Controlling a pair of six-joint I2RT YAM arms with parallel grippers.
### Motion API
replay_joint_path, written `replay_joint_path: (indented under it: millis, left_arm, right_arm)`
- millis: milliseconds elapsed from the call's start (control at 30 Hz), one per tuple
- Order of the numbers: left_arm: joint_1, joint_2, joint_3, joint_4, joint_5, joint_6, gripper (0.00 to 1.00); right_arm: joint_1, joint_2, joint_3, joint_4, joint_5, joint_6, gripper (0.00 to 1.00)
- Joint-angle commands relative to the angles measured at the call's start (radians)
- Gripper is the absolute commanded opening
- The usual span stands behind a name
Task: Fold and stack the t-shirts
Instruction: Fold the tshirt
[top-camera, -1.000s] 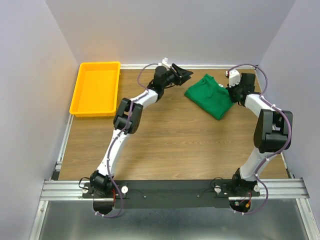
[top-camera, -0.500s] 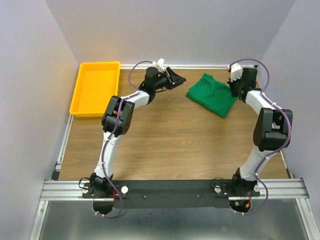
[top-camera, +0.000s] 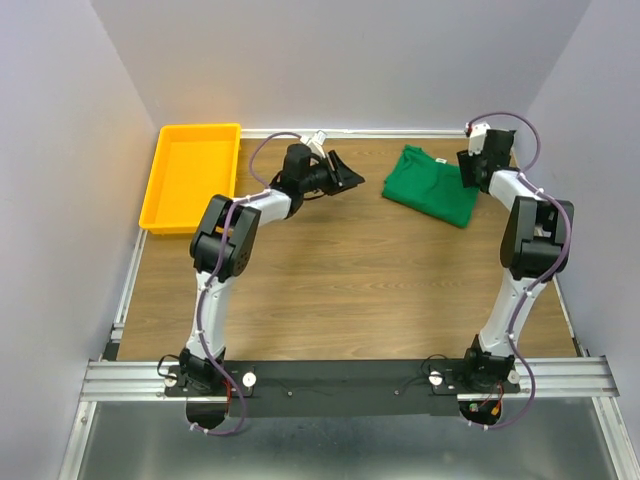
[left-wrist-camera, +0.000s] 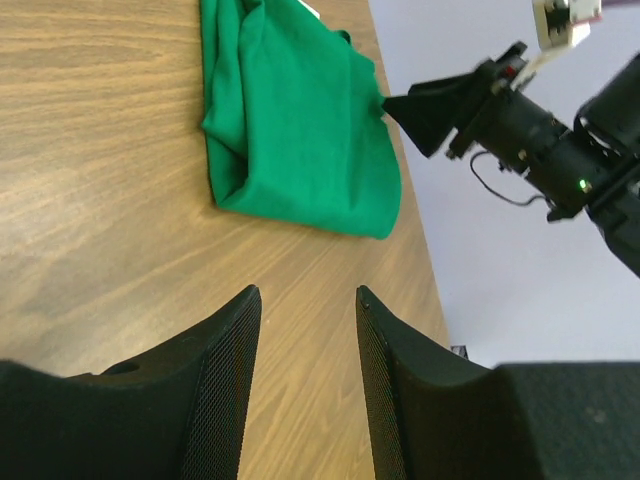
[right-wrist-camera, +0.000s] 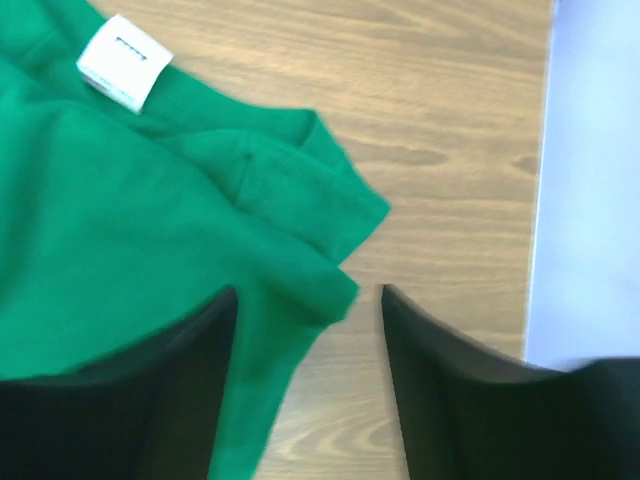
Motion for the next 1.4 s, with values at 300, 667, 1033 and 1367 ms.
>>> replay_joint_path:
  millis: [300, 667, 1033, 1367]
  left_arm:
    - [0.114, -0.581, -0.318, -0.260, -0.303, 0.364, 0.75]
    - [0.283, -0.880, -0.582, -0.321, -0.177, 0.425, 0.83]
    - [0.284, -0.978, -0.681, -0.338, -0.157, 0.450, 0.82]
    - [0.278, -0.997, -0.670, -0.338, 0.017, 0.534, 0.78]
  right_arm:
    - [0.051, -0.246, -0.105, -0.530, -0.732, -0.640, 0.89]
    - [0.214, -0.246, -0.272, -0.189, -0.192, -0.416, 0.85]
    - [0.251, -0.134, -0.265, -0.146, -0.135, -0.433, 0.59]
    - [0.272, -0.433, -0.567, -0.270, -0.365, -0.687, 0.20]
